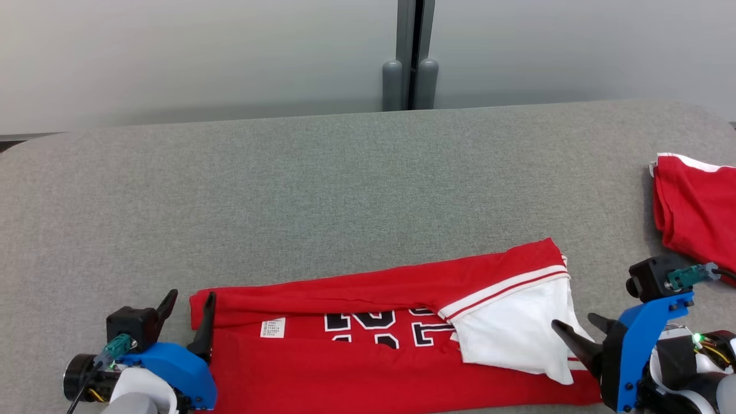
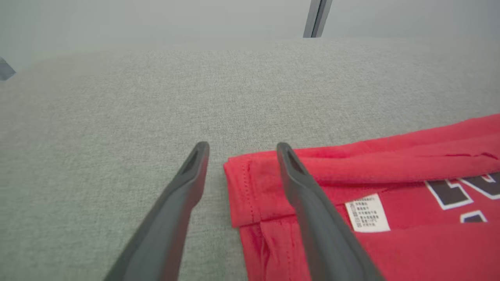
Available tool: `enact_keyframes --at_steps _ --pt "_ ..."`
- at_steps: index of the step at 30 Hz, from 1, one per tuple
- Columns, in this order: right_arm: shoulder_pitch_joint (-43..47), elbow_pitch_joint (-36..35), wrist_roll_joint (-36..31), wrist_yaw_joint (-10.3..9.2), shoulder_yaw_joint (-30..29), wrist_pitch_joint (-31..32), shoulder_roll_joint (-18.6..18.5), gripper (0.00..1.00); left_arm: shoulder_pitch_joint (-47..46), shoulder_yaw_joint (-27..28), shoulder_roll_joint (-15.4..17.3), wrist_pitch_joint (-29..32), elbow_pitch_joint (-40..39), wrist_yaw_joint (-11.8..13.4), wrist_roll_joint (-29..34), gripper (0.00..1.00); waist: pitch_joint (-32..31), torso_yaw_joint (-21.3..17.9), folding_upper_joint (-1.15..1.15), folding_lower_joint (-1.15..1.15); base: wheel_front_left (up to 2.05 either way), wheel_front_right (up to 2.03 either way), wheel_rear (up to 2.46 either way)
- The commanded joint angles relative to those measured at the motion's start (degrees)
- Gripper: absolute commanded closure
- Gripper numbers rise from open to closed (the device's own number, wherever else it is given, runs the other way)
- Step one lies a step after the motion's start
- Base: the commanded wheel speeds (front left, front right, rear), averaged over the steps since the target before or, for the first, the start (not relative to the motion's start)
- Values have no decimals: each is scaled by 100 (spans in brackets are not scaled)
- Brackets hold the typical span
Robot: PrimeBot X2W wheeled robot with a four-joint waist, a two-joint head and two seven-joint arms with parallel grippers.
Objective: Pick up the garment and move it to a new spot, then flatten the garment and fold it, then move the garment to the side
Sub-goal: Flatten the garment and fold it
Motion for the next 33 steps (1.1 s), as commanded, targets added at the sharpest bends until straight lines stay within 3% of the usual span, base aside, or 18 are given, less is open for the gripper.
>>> enact_keyframes --at_steps 1,6,13,17,24,33 --pt "138 -45 -30 3 -23 -54 50 0 105 76 -35 -41 -70 53 -59 0 -30 35 0 0 0 0 0" --pt "322 -200 -315 3 -319 -543 328 0 551 816 -270 -90 -788 348 -262 0 -175 159 0 0 0 0 0" --pt "441 63 -749 3 -791 -1220 700 0 1313 1799 -624 -91 -1938 554 301 0 -439 304 0 0 0 0 0" --pt "332 394 -876 3 -1024 -1504 854 0 1540 1944 -682 -92 -2107 471 524 0 -551 357 0 0 0 0 0" --pt "-95 1331 -1110 3 -1287 -1907 983 0 1554 1872 -484 -44 -2053 371 688 0 -639 400 0 0 0 0 0" --pt "-773 2700 -1378 3 -1342 -1922 1005 0 1328 1814 -326 210 -2194 392 730 0 -565 470 0 0 0 0 0"
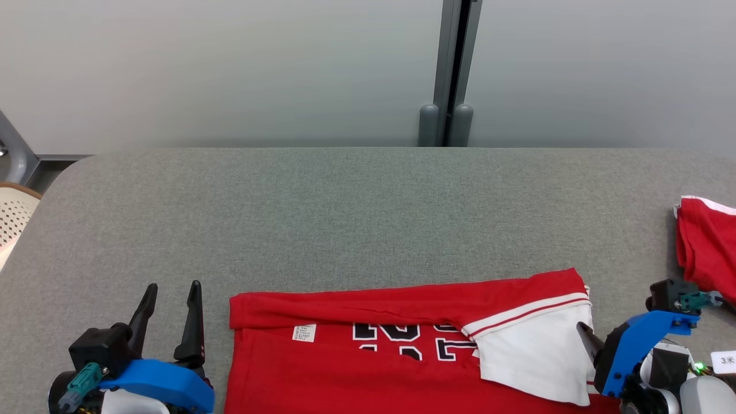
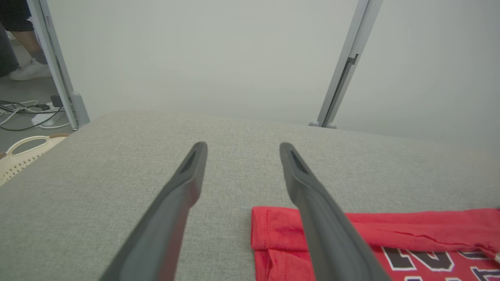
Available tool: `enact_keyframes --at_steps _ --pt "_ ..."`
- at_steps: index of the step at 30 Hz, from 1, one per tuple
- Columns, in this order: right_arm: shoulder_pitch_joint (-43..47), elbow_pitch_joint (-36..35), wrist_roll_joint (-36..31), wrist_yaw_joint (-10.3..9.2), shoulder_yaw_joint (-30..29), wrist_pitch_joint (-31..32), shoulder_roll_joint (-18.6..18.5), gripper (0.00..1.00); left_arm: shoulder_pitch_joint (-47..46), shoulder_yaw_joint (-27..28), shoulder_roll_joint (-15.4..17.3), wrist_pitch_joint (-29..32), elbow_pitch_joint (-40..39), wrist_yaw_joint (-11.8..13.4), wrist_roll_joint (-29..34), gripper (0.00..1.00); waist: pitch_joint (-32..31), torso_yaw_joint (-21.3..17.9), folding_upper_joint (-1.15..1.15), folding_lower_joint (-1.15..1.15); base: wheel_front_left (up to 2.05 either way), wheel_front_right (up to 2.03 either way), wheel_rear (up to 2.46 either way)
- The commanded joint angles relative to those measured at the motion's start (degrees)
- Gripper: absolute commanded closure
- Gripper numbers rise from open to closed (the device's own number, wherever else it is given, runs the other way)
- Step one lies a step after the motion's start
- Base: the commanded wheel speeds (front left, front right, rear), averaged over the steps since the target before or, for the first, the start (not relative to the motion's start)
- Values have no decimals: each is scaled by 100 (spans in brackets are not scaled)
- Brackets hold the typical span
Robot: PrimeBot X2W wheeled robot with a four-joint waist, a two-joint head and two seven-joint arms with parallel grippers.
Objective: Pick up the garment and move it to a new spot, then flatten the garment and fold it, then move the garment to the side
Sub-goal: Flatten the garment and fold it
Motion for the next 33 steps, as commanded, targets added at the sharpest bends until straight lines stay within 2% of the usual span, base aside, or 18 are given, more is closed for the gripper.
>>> enact_keyframes --at_steps 1,10,18,19,20,21,27,33 --pt "-134 148 29 3 13 -12 2 0 -81 -3 18 8 -22 24 22 0 26 6 0 0 0 0 0" --pt "-647 1297 -331 3 22 -186 0 0 -135 -35 39 14 -46 15 4 0 123 32 0 0 0 0 0" --pt "-828 1979 -253 10 410 -351 44 0 -151 -38 65 62 -50 36 -44 0 161 43 0 0 0 0 0" --pt "-850 2044 -216 11 487 -386 56 4 -145 -39 71 63 -48 41 -49 0 163 36 0 0 0 0 0" --pt "-875 2079 -153 11 555 -423 57 78 -139 -38 76 63 -48 45 -52 0 162 30 0 0 0 0 0" --pt "-899 2097 -100 11 619 -472 57 100 -139 -37 77 67 -54 54 -48 0 158 23 0 0 0 0 0" --pt "-875 1795 -205 2 627 -703 -110 100 -78 -27 68 45 -92 86 -98 0 163 -68 0 0 0 0 0" --pt "-567 1076 -212 1 352 -623 -498 100 -25 -10 41 -8 -98 119 -123 0 147 -150 0 0 0 0 0"
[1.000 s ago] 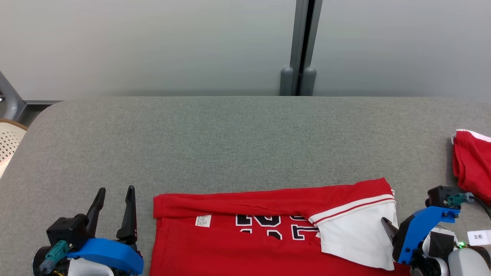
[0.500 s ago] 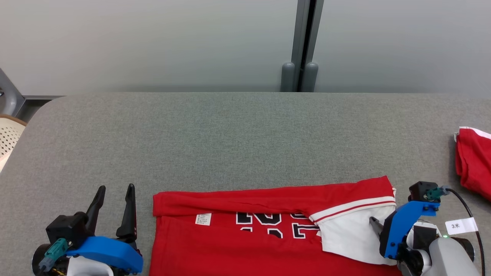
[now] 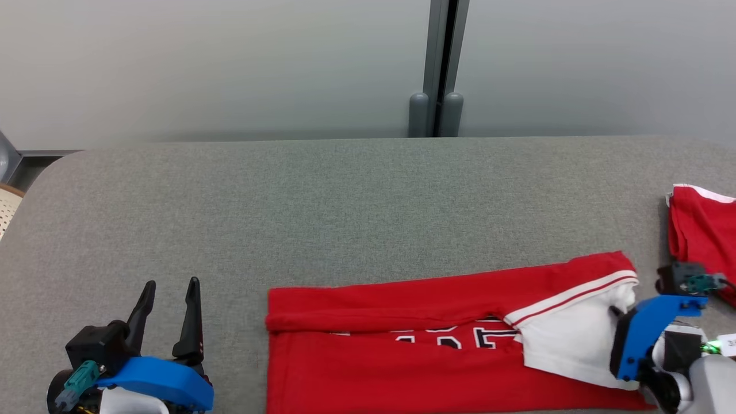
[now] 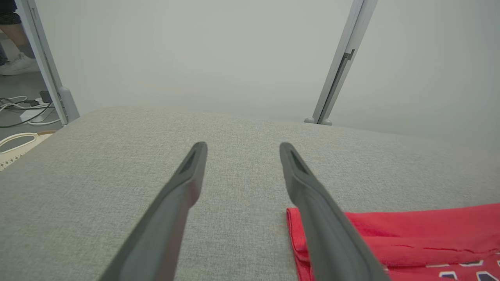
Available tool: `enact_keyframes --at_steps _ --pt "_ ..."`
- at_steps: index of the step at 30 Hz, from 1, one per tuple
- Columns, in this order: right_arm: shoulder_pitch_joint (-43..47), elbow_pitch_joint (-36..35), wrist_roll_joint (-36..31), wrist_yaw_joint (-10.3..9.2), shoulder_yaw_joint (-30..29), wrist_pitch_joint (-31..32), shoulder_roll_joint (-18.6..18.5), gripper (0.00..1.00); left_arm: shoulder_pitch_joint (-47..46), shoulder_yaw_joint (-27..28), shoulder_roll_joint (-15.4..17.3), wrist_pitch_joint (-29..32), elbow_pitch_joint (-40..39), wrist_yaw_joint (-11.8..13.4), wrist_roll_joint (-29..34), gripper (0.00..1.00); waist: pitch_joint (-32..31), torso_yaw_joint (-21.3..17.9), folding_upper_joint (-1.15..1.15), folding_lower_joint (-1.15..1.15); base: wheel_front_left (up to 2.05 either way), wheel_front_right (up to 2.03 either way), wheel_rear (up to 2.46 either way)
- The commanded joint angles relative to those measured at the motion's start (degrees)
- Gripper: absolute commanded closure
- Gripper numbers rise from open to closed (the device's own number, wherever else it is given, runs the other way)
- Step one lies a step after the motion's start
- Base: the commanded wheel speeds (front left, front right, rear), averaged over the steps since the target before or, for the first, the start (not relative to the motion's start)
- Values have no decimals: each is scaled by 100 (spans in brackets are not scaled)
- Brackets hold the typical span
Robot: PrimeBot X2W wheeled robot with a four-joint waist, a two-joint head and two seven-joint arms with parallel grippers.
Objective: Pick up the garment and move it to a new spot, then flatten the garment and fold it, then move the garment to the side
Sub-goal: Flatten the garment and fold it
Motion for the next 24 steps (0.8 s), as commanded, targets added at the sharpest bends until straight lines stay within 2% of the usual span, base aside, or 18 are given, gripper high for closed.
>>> enact_keyframes --at_steps 1,7,14,19,24 --pt "154 -252 -41 -1 -127 46 -158 100 34 18 2 -40 -14 36 -16 0 -11 -26 0 0 0 0 0" --pt "659 -1364 -173 0 -705 480 -364 100 108 -2 38 -63 -36 32 -15 0 -61 -91 0 0 0 0 0" --pt "1112 -2592 -450 0 -881 1084 -250 100 144 -26 73 -56 -75 42 -20 0 -106 -148 0 0 0 0 0" --pt "1232 -3088 -475 1 -352 1309 -50 100 154 -29 106 -47 -90 49 -30 0 -144 -166 0 0 0 0 0" --pt "1181 -3209 -270 1 725 1395 123 100 185 -33 155 -34 -127 66 -26 0 -174 -162 0 0 0 0 0"
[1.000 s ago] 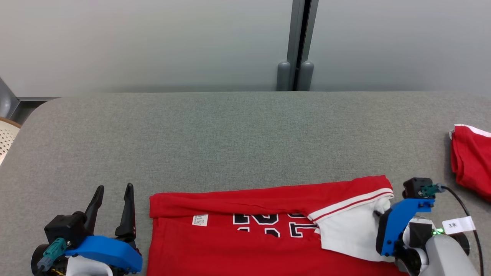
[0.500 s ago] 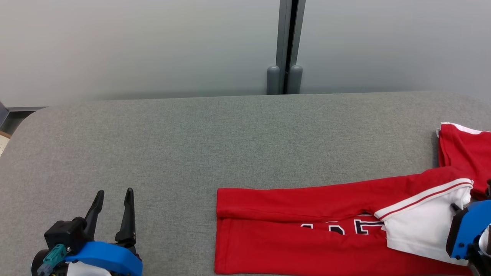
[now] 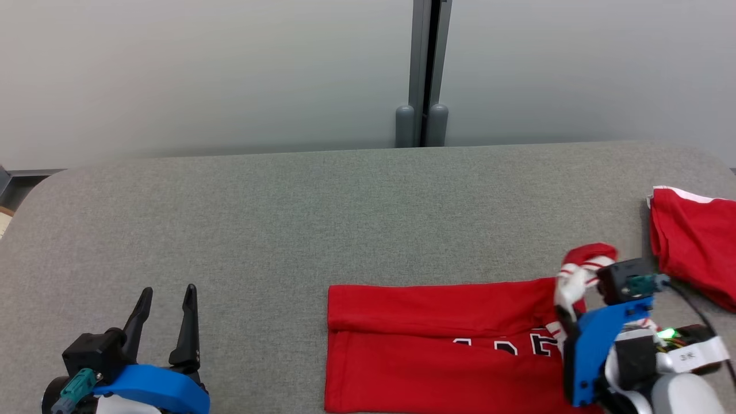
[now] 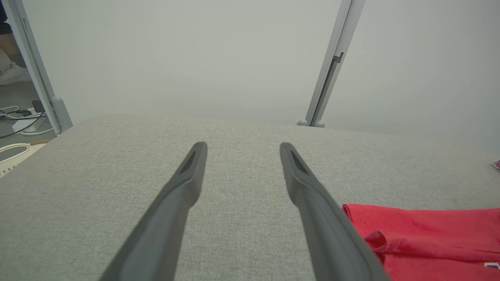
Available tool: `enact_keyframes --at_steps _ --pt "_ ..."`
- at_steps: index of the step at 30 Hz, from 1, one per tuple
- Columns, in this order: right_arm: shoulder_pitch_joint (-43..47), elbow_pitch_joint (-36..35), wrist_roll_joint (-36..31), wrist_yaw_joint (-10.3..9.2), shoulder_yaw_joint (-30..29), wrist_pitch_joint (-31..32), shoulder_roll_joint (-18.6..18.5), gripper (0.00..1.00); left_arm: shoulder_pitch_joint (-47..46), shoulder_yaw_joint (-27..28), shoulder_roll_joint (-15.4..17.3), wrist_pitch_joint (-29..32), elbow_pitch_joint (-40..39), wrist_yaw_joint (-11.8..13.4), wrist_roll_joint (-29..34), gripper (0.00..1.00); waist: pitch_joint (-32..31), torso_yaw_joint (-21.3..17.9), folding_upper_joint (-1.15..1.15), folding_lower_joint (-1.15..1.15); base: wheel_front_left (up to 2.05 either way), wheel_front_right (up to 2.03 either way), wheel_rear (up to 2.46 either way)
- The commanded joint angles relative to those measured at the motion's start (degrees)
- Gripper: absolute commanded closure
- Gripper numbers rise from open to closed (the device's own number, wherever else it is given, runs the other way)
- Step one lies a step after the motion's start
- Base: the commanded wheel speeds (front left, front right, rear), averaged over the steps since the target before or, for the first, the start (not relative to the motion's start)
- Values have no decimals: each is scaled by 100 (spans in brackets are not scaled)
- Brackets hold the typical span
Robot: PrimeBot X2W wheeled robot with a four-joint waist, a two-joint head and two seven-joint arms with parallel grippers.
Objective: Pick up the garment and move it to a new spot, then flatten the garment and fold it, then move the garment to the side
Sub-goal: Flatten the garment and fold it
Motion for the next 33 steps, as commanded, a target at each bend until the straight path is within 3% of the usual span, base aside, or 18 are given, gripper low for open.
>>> enact_keyframes --at_steps 1,16,28,29,30,31,33 --pt "-59 37 132 3 363 20 80 100 35 8 48 9 -39 19 5 0 -5 13 0 0 0 0 0" --pt "-1477 1983 1123 3 2707 -555 314 100 -187 -112 45 70 -102 -12 40 0 151 390 0 0 0 0 0" --pt "-2384 3306 1779 3 3724 -1062 319 97 -290 -221 -45 23 39 -84 26 0 218 650 0 0 0 0 0" --pt "-2410 3367 1845 3 3783 -1086 319 76 -302 -227 -53 18 50 -88 23 0 223 667 0 0 0 0 0" --pt "-2433 3410 1942 3 3841 -1105 320 23 -313 -230 -55 21 61 -95 20 0 227 679 0 0 0 0 0" --pt "-2457 3427 2076 3 3873 -1163 319 0 -324 -234 -55 16 71 -92 18 0 230 692 0 0 0 0 0" --pt "-2474 3409 2244 3 3901 -1230 319 0 -335 -234 -56 8 80 -94 14 0 233 705 0 0 0 0 0"
